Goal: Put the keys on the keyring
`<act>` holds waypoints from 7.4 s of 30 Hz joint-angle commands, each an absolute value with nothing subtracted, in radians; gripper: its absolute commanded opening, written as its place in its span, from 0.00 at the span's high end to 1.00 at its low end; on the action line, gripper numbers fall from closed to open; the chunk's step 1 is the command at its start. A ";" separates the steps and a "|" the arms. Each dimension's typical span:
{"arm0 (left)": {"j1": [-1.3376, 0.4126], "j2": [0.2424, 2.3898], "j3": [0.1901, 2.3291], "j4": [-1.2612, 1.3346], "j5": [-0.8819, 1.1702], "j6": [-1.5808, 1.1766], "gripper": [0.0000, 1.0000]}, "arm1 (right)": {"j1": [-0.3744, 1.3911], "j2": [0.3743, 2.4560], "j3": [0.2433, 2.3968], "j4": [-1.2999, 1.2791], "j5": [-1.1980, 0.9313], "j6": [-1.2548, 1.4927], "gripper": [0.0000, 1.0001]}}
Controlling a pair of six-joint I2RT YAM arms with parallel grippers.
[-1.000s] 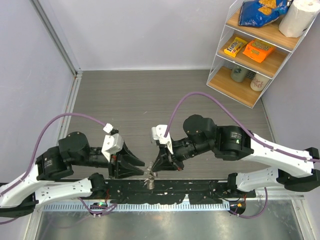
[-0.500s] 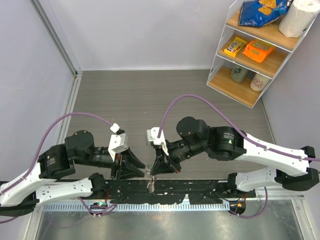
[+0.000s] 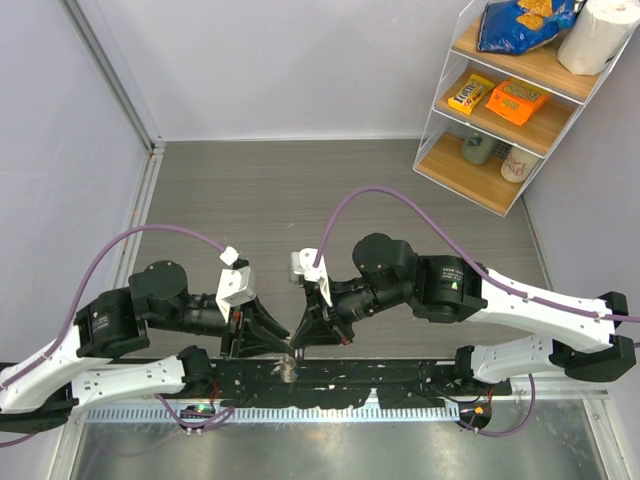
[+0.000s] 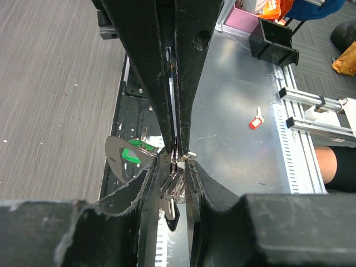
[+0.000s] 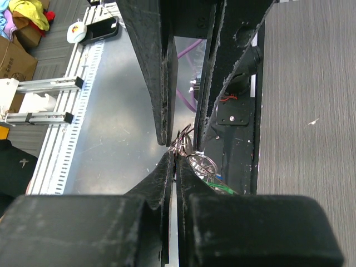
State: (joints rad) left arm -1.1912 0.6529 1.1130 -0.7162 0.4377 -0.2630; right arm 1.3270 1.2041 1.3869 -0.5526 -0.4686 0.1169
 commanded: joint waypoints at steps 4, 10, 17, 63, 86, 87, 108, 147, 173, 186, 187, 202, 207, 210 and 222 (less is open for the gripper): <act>-1.190 0.667 1.144 -0.713 0.439 -0.270 0.78 | 1.333 1.190 1.396 -0.442 -0.469 0.141 0.95; -1.192 0.667 1.146 -0.715 0.434 -0.268 0.83 | 1.333 1.201 1.397 -0.454 -0.476 0.126 0.95; -1.192 0.673 1.141 -0.712 0.442 -0.258 1.00 | 1.333 1.193 1.387 -0.453 -0.476 0.120 0.95; -1.190 0.492 0.953 -0.267 0.422 -0.305 1.00 | 1.335 1.037 1.258 -0.218 -0.408 0.083 0.69; -1.192 0.457 0.922 -0.187 0.364 -0.316 1.00 | 1.335 0.965 1.105 -0.054 -0.419 0.146 0.95; -1.192 0.457 0.920 -0.180 0.361 -0.316 1.00 | 1.335 0.957 1.083 -0.026 -0.419 0.155 0.95; -1.192 0.445 0.902 -0.123 0.307 -0.325 1.00 | 1.341 0.969 0.979 0.173 -0.454 0.227 0.95; -1.190 0.393 0.854 -0.031 0.181 -0.331 1.00 | 1.397 0.973 0.861 0.316 -0.336 0.242 0.95; -1.190 0.390 0.836 -0.005 0.192 -0.348 1.00 | 1.407 0.907 0.988 0.161 -0.183 0.094 0.61; -1.192 0.393 0.831 -0.006 0.209 -0.353 1.00 | 1.407 0.930 1.097 0.101 -0.132 0.015 0.56; -1.190 0.393 0.831 -0.006 0.209 -0.353 1.00 | 1.407 0.933 1.100 0.100 -0.124 0.014 0.56; -1.192 0.388 0.838 -0.006 0.236 -0.356 1.00 | 1.407 0.985 1.120 0.107 -0.133 0.009 0.65; -1.190 0.388 0.836 0.018 0.248 -0.359 1.00 | 1.407 0.991 1.121 0.109 -0.127 0.009 0.66; -1.192 0.384 0.830 0.028 0.253 -0.364 1.00 | 1.407 0.989 1.118 0.113 -0.123 0.005 0.66; -1.190 0.383 0.828 0.032 0.270 -0.368 1.00 | 1.407 0.994 1.118 0.137 -0.121 0.005 0.67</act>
